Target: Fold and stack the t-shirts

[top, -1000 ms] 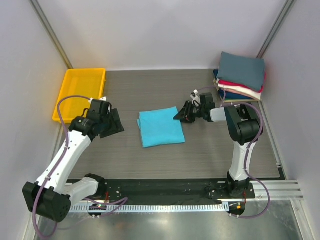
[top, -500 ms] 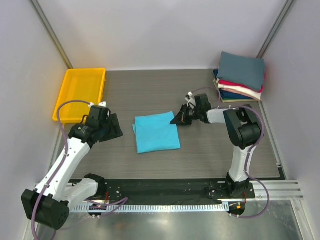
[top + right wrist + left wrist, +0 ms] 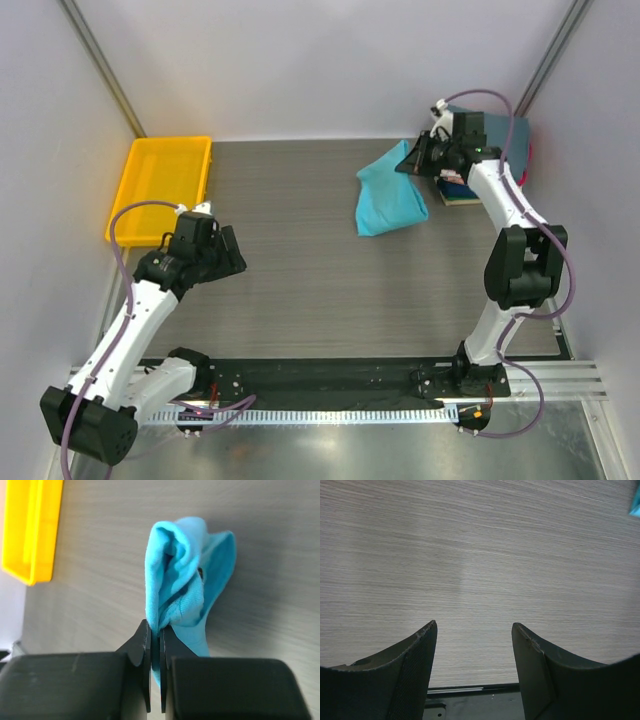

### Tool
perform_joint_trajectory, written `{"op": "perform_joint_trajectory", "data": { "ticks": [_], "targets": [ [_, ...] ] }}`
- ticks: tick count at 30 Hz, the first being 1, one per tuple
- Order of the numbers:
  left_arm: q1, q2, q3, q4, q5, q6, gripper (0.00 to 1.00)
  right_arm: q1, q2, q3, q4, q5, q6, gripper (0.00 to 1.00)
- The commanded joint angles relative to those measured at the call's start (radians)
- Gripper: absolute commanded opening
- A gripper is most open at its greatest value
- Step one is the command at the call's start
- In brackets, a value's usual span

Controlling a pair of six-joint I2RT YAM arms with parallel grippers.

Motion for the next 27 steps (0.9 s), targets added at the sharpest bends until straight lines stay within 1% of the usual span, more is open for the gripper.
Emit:
{"op": "perform_joint_trajectory", "data": {
  "ticks": [1,2,3,5,12,21,27],
  "targets": [
    [0.002,0.002,-0.005,0.039,0.019,0.015,0.63,-0.05,0.02,0.177,-0.167,0.049,-0.104,0.01],
    [0.002,0.007,-0.007,0.041,0.022,0.015,0.63,-0.052,0.028,0.212,-0.184,0.054,-0.11,0.01],
    [0.002,0.008,-0.005,0.039,0.023,0.015,0.62,-0.084,0.037,0.276,-0.196,0.059,-0.124,0.01],
    [0.004,0.019,-0.007,0.041,0.023,0.015,0.63,-0.118,0.057,0.336,-0.222,0.069,-0.133,0.01],
    [0.002,0.051,-0.007,0.041,0.033,0.014,0.62,-0.173,0.165,0.638,-0.339,0.088,-0.205,0.01],
    [0.004,0.083,-0.007,0.045,0.046,0.014,0.61,-0.236,0.267,0.901,-0.362,0.053,-0.216,0.01],
    [0.004,0.097,-0.008,0.05,0.05,0.014,0.61,-0.276,0.307,1.011,-0.362,-0.01,-0.195,0.01]
  ]
}}
